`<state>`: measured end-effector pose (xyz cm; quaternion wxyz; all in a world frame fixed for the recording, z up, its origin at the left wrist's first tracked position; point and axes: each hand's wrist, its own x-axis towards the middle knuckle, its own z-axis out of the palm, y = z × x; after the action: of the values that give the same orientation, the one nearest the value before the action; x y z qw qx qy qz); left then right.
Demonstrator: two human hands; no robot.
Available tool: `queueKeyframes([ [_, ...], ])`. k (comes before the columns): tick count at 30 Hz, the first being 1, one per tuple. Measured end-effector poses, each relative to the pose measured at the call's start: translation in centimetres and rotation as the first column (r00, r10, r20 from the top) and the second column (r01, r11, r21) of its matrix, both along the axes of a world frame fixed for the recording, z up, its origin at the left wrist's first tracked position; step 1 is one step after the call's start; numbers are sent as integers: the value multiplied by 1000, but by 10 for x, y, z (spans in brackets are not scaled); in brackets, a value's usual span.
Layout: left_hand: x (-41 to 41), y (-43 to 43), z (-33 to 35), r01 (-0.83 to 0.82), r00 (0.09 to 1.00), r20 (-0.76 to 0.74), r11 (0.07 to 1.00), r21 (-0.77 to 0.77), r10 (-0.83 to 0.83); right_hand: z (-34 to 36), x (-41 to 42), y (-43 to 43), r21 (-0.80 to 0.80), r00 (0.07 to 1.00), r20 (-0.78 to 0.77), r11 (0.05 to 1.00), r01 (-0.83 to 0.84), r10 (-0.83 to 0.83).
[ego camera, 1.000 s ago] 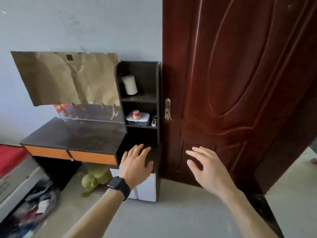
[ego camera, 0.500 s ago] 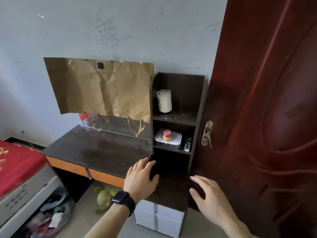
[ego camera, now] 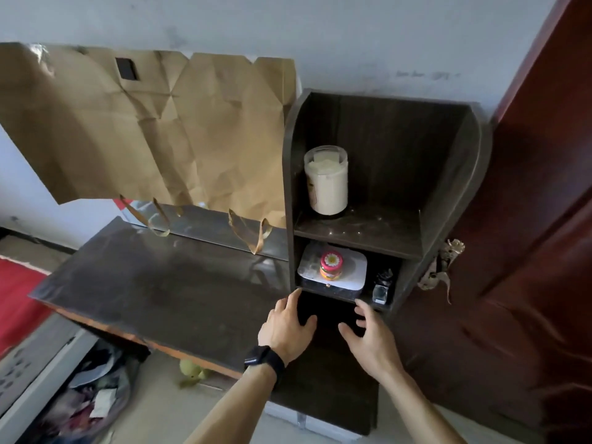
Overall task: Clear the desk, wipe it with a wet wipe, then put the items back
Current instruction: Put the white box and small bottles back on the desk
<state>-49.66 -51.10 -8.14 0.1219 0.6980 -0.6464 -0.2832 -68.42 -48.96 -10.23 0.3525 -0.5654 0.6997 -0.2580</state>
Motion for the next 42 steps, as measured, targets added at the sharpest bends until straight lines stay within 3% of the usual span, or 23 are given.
queueKeyframes([
  [4, -8, -57, -19, -49, 997, -53, 993, 105, 55, -14, 16, -58, -1, 995, 0, 995, 103, -103],
  [8, -20, -103, -28, -100, 995, -1, 987, 129, 101, -15, 29, -99, -11, 979, -34, 980, 200, -200],
  [13, -25, -130, -31, -49, 996, 85, 984, 170, 35, -22, 39, -133, 45, 975, -102, 978, 203, -198],
  [17, -18, -134, -33, -8, 997, 73, 989, 146, -3, -23, 36, -137, 65, 980, -80, 981, 185, -180],
  [23, -17, -127, -35, 115, 984, 127, 987, 109, -129, -21, 27, -83, -74, 935, 41, 932, 354, -352],
  [27, -23, -119, -34, 192, 948, 238, 976, 100, -211, -23, 20, -32, -19, 884, 132, 890, 455, -449],
  [35, -33, -122, -23, 265, 878, 388, 960, 91, -279, -34, 4, 42, 24, 849, 248, 878, 477, -468],
  [42, -37, -95, -15, 187, 963, 186, 980, 70, -196, -49, -15, 76, 45, 844, 275, 883, 468, -461],
])
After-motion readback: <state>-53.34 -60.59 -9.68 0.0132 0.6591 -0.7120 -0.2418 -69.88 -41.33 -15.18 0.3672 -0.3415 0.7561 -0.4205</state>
